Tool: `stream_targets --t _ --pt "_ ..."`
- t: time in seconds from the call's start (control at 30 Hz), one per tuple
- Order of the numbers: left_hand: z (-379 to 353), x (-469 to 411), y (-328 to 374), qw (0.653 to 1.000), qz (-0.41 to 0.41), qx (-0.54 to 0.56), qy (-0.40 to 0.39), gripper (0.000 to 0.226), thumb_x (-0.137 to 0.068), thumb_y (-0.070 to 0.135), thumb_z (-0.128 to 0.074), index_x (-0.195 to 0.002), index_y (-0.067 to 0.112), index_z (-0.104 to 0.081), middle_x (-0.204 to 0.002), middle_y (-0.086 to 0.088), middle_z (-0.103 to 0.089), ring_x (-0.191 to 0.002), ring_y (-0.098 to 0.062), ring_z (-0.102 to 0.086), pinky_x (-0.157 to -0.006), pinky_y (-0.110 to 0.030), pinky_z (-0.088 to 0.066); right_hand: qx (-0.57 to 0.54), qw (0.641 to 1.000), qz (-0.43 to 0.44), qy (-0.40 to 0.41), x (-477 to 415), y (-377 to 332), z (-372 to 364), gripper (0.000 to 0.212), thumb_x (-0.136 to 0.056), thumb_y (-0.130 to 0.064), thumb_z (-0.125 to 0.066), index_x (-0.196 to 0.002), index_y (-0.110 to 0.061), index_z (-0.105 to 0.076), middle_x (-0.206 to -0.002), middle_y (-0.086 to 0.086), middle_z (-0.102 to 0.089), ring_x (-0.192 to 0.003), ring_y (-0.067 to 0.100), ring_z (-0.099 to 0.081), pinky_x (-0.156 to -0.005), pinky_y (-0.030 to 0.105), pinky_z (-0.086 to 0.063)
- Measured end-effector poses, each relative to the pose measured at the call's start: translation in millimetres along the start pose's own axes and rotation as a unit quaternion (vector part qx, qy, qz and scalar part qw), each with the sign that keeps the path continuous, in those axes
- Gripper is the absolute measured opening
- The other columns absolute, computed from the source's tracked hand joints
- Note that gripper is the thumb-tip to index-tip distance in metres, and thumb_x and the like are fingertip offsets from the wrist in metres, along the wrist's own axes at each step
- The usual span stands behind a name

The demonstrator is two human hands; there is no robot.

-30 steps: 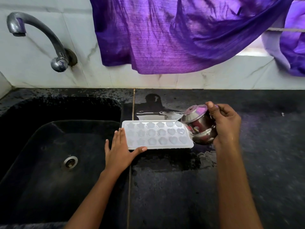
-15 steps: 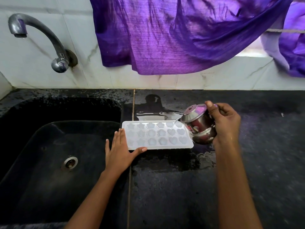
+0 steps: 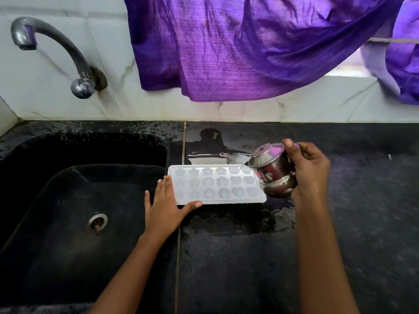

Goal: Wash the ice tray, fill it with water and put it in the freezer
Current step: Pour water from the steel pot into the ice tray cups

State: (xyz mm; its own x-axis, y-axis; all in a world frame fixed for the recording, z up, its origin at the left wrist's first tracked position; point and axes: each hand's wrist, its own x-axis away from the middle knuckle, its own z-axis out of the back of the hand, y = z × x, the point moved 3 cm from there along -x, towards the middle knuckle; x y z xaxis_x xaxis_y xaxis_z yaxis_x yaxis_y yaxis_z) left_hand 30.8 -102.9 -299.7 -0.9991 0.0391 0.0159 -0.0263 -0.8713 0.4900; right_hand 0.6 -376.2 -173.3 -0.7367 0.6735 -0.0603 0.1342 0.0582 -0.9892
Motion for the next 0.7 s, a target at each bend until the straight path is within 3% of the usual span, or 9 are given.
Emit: stream_targets --t 0.13,0.37,0.7 --pt "0 0 0 1.000 -0.001 -0.001 -0.002 0.122 -0.057 0.088 -0.029 -0.151 0.016 0.002 -0.160 0.001 -0.003 -0.146 -0.010 0.004 -0.115 -0.042 0.010 -0.043 0.999 -0.021 0.003 0 5 0 0.015 -0.075 -0.029 -0.074 -0.071 -0.021 -0.061 -0.087 0.000 -0.069 -0.080 0.011 -0.063 -0.053 0.016 -0.050" --pt "1 0 1 1.000 0.000 -0.001 0.001 0.122 -0.057 0.088 -0.029 -0.151 0.015 0.000 -0.160 0.001 -0.004 -0.146 -0.010 0.003 -0.116 -0.043 0.008 -0.056 0.998 -0.028 -0.018 2 7 -11 0.014 -0.075 -0.029 -0.074 -0.071 -0.021 -0.062 -0.088 0.002 -0.070 -0.082 0.013 -0.065 -0.056 0.017 -0.051" --pt "2 1 1 1.000 0.000 0.000 -0.001 0.123 -0.056 0.088 -0.026 -0.151 0.016 0.002 -0.160 0.001 -0.003 -0.146 -0.010 0.004 -0.116 -0.043 0.009 0.004 0.999 -0.023 -0.044 9 8 -24 0.015 -0.075 -0.026 -0.074 -0.069 -0.021 -0.061 -0.070 -0.007 -0.064 -0.064 0.004 -0.058 -0.060 0.024 -0.048"
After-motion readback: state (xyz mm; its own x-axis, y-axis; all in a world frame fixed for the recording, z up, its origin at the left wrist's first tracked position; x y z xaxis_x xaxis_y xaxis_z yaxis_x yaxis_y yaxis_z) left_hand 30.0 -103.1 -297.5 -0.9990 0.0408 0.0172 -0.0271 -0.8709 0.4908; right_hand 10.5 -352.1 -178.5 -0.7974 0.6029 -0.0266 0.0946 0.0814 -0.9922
